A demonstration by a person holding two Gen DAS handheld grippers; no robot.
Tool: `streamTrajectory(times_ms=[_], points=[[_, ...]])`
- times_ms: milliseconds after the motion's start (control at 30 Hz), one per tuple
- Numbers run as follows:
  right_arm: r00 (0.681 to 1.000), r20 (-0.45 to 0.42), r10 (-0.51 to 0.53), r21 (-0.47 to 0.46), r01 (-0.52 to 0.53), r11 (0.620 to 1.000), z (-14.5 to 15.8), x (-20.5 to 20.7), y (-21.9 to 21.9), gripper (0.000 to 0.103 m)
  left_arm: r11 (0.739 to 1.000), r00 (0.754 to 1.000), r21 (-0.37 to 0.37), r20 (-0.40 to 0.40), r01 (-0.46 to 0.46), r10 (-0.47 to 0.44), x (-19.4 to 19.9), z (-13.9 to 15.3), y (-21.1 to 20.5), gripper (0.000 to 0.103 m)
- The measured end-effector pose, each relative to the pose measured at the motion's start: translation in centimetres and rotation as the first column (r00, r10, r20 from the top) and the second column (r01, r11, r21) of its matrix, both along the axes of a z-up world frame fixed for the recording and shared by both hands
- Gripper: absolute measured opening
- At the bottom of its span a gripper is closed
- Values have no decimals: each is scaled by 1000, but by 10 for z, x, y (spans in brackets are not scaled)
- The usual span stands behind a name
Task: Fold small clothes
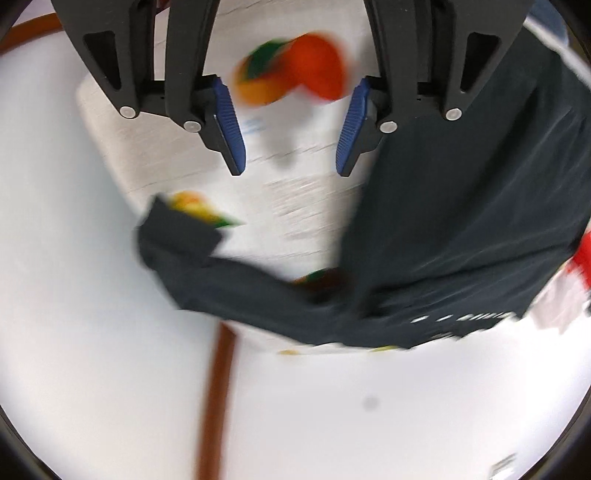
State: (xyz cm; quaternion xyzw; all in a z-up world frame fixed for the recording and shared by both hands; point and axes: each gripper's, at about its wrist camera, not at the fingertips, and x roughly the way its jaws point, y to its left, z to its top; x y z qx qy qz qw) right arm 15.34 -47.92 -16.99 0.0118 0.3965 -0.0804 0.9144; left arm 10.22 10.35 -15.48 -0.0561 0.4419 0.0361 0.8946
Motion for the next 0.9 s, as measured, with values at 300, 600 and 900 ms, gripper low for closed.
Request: streamTrajectory(times_ms=[300, 600, 900], points=[[995, -62, -84, -46, 81, 996, -30, 58, -54, 65, 998, 1000, 69, -28, 3, -1, 45, -15, -31, 53], [984, -96, -148, -87, 140, 986, -52, 112, -69, 64, 994, 999, 107, -38, -14, 18, 62, -28, -35, 69], [978, -89, -191, -62, 186, 981, -57, 126, -80, 55, 995, 1000, 96, -4, -29, 30, 61, -31, -34, 76]])
